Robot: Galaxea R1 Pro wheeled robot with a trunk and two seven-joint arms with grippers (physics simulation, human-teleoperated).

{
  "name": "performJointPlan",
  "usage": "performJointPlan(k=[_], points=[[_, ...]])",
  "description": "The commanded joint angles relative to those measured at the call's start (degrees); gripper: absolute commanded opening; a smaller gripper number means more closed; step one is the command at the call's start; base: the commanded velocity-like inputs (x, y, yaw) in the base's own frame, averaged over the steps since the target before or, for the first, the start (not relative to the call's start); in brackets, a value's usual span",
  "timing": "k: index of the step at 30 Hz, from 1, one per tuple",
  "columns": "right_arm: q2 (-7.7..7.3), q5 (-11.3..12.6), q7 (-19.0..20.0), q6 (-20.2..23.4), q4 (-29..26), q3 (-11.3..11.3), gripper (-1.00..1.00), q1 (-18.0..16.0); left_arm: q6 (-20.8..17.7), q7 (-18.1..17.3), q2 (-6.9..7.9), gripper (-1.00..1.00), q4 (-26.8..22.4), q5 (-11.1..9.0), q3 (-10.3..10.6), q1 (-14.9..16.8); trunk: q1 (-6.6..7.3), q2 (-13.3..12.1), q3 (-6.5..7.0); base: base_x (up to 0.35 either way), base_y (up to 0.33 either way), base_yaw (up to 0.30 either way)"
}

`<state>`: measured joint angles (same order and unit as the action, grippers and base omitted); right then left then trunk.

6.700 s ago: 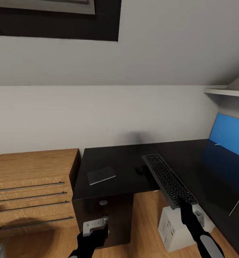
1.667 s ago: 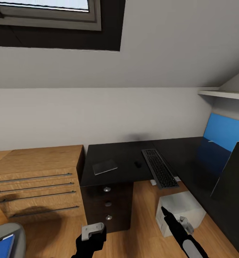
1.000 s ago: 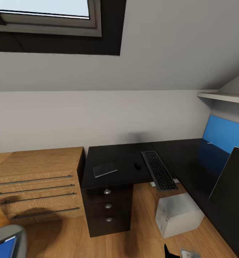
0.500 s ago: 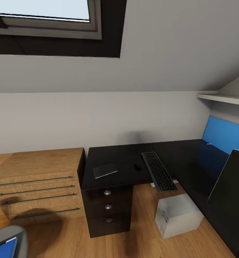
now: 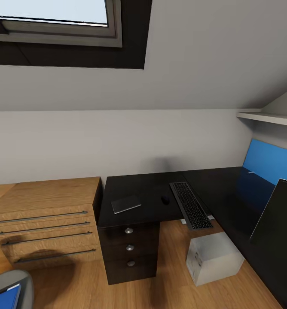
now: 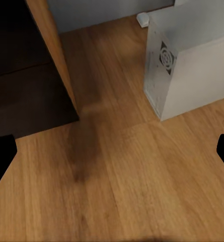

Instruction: In the bedroom, organize the workspace by keeping the computer under the desk, ensuring the monitor is on the desk, placing the keyboard on the desk next to the monitor, placing the mouse on the desk next to the keyboard, moving the folder from the swivel chair onto the desk next to the mouse, stacking the notebook on top of the folder with the pen on top of the notebook, and positioning the swivel chair next to the desk.

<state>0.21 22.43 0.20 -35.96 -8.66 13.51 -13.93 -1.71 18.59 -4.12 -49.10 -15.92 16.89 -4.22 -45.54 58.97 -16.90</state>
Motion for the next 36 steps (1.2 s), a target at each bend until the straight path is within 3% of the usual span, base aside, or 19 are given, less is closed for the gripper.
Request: performJointPlan(k=[1, 10, 12, 15, 30, 36], points=[[-0.01, 0.6, 0.0, -0.2, 0.1, 0.5, 1.00, 0.0, -0.1, 0.4, 0.04, 1.00, -0.1, -0.4, 0.2, 0.0, -0.01, 0.0, -0.06, 0.000, 0.000, 0.000], [0.23, 0.7, 0.1, -0.2, 0.3, 0.5, 1.00, 0.0, 0.0, 0.4, 0.47, 1.00, 0.3, -0.4, 0.1, 0.0, -0.01, 0.0, -0.06, 0.000, 0.000, 0.000], [1.89, 0.6, 0.0, -0.2, 0.4, 0.5, 1.00, 0.0, 0.0, 0.4, 0.51, 1.00, 1.2, -0.4, 0.2, 0.0, -0.01, 0.0, -0.07, 0.000, 0.000, -0.020], [2.23, 0.7, -0.2, -0.3, 0.4, 0.4, 1.00, 0.0, 0.1, 0.2, 0.51, 1.00, 2.0, -0.4, 0.2, 0.0, -0.01, 0.0, -0.09, 0.086, 0.031, 0.030], [2.34, 0.4, -0.3, -0.5, 0.4, 0.6, 1.00, 0.0, 0.2, 0.3, 0.48, 1.00, 2.0, -0.3, 0.2, 0.0, -0.01, 0.0, -0.09, 0.078, 0.033, 0.262], [2.33, 0.4, -0.4, -2.8, 0.5, 0.5, 1.00, 0.0, 0.2, 0.3, 0.50, 1.00, 2.0, -0.3, 0.2, 0.0, -0.01, 0.0, -0.09, 0.000, 0.000, 0.278]])
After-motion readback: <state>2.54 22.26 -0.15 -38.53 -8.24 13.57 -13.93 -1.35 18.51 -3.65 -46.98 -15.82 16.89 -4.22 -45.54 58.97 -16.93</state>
